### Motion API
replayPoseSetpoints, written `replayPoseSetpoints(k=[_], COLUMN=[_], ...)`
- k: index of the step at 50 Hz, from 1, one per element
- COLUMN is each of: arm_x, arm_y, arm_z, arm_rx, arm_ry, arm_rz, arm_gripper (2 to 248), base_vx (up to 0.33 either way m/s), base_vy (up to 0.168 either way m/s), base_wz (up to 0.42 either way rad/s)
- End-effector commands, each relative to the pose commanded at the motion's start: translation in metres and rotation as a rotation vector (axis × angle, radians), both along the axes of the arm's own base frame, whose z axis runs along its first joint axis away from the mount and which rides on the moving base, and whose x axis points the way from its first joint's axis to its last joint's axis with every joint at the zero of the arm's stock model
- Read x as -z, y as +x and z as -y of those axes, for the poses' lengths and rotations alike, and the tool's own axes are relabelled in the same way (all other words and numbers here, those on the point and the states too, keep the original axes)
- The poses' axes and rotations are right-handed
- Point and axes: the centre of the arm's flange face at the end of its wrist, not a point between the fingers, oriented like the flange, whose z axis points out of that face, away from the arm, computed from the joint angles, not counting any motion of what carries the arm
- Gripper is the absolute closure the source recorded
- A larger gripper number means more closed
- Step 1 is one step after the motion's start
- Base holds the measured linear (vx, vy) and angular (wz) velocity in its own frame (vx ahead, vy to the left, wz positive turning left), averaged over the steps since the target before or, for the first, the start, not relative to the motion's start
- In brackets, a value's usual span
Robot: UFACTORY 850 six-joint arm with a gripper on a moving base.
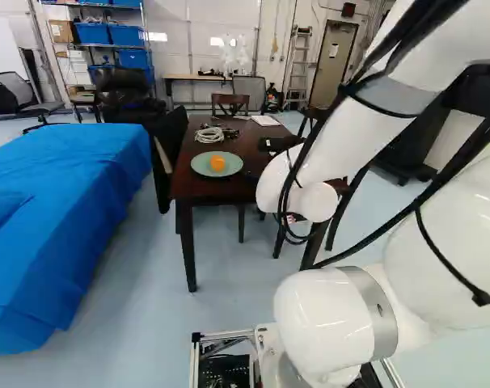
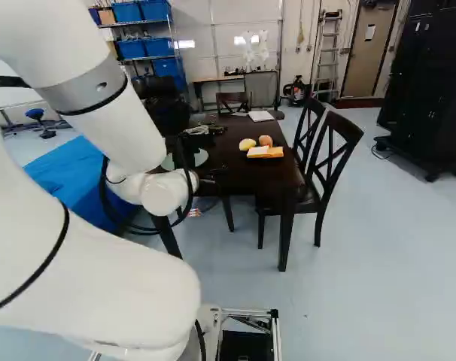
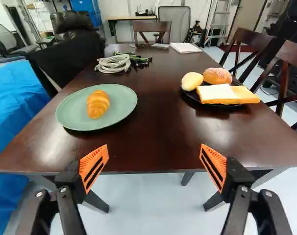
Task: Move the croissant to the empty plate
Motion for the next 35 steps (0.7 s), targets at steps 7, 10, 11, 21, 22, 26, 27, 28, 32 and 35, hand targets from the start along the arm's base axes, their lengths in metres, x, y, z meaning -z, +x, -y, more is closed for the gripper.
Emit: replayPoseSetpoints(k=[7, 10, 11, 21, 22, 26, 27, 28, 32, 35], arm_x=[0.003, 0.004, 0.005, 0.008, 0.008, 0.009, 0.009, 0.009, 0.009, 0.01], arm_y=[-0.007, -0.01, -0.011, -0.018, -0.018, -0.02, -0.021, -0.021, -0.022, -0.023], arm_z=[0.001, 0.001, 0.001, 0.002, 0.002, 0.002, 0.002, 0.002, 0.002, 0.002], arm_rx=[0.002, 0.002, 0.002, 0.004, 0.004, 0.005, 0.005, 0.005, 0.005, 0.005], arm_ry=[0.0, 0.0, 0.0, -0.001, -0.001, -0.001, -0.001, -0.001, -0.001, -0.001], arm_rz=[0.017, 0.024, 0.026, 0.042, 0.043, 0.047, 0.048, 0.049, 0.052, 0.054], arm_gripper=[3, 3, 3, 3, 3, 3, 3, 3, 3, 3], base_vx=[0.0, 0.0, 0.0, 0.0, 0.0, 0.0, 0.0, 0.0, 0.0, 0.0], base_vy=[0.0, 0.0, 0.0, 0.0, 0.0, 0.0, 0.0, 0.0, 0.0, 0.0], base_wz=[0.0, 0.0, 0.0, 0.0, 0.0, 0.0, 0.0, 0.0, 0.0, 0.0])
